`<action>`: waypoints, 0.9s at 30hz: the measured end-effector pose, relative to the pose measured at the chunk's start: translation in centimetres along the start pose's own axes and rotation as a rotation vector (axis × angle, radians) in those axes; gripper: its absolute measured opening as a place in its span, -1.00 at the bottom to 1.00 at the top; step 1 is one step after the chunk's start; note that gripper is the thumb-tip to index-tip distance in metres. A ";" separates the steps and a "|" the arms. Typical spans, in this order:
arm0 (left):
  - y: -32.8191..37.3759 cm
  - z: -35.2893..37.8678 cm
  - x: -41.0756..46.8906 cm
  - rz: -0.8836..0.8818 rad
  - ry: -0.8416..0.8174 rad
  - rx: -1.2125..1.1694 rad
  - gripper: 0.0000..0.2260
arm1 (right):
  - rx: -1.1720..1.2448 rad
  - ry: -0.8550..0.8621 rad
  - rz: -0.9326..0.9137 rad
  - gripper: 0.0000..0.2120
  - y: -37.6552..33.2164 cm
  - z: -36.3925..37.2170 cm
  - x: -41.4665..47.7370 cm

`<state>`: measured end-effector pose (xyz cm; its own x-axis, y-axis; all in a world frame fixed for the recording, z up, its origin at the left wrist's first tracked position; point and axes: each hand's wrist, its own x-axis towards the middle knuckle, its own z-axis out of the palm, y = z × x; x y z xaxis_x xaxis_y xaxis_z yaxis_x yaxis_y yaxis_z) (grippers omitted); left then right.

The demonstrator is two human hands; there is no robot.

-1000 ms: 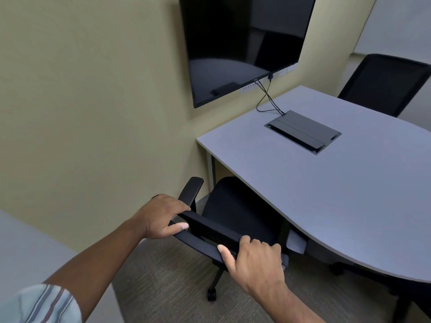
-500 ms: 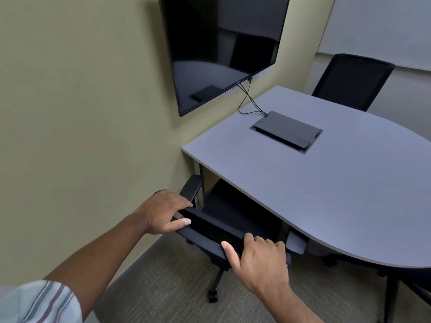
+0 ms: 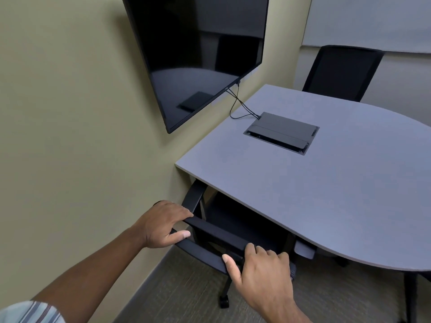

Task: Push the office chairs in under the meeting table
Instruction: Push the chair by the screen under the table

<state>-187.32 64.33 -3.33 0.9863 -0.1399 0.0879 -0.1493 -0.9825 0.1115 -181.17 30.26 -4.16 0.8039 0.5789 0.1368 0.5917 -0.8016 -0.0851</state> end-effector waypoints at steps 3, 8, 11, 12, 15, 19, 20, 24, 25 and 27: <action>-1.1 0.1 0.6 0.037 0.008 -0.021 -0.52 | 0.005 0.027 0.025 -0.34 -0.4 0.1 0.5; -3.3 0.2 1.4 0.073 0.022 0.025 -0.49 | -0.002 0.040 0.056 -0.34 -1.6 0.6 1.2; -3.8 0.2 1.9 0.088 0.041 0.015 -0.48 | -0.012 0.041 0.116 -0.37 -2.1 0.4 1.6; -4.1 0.1 2.1 0.097 0.050 0.017 -0.48 | -0.009 0.030 0.151 -0.38 -2.5 0.3 1.7; -4.9 -0.3 2.7 0.115 0.066 0.033 -0.48 | 0.006 0.010 0.266 -0.43 -3.7 0.7 2.1; -5.7 -0.2 3.7 0.130 0.070 0.035 -0.48 | 0.002 -0.020 0.356 -0.44 -4.2 0.5 2.7; -5.9 -0.1 3.9 0.138 0.077 0.039 -0.48 | 0.000 -0.020 0.360 -0.43 -4.3 0.4 2.9; -7.0 0.1 4.8 0.160 0.093 0.046 -0.44 | -0.024 0.013 0.366 -0.37 -4.6 0.5 3.7; -7.2 0.1 5.1 0.168 0.094 0.044 -0.43 | -0.031 0.013 0.372 -0.36 -4.7 0.5 4.0; -7.6 0.1 5.8 0.180 0.096 0.037 -0.41 | -0.032 0.013 0.386 -0.34 -4.7 0.5 4.4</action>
<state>-180.45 70.92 -3.81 0.9325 -0.3027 0.1969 -0.3177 -0.9469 0.0490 -180.39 36.70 -3.68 0.9661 0.2321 0.1129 0.2436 -0.9645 -0.1020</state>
